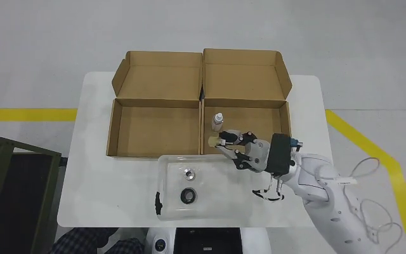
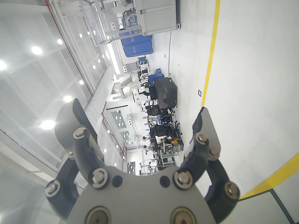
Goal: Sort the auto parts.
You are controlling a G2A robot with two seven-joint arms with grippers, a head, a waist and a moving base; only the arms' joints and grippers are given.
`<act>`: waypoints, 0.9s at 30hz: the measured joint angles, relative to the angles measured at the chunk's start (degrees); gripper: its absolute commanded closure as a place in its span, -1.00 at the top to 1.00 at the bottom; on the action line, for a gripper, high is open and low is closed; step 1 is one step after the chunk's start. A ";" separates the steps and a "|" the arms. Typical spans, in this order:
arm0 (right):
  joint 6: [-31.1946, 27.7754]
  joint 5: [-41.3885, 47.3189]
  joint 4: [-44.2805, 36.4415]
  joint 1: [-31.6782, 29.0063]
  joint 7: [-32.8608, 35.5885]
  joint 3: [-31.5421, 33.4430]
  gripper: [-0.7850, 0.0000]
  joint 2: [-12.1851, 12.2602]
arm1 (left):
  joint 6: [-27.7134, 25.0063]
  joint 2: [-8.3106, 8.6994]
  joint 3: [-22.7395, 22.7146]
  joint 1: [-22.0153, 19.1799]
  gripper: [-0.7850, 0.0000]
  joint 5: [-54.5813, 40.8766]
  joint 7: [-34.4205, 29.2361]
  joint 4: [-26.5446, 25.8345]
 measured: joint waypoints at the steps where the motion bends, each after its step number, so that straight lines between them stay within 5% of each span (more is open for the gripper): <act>1: 0.03 -0.25 0.18 0.02 0.33 0.06 -1.00 0.01 | 0.00 0.00 0.00 0.00 1.00 0.00 0.00 0.00; 27: 5.00 -12.19 8.77 7.97 20.35 -0.71 -1.00 0.27 | 0.00 0.00 0.00 0.00 1.00 0.00 0.00 0.00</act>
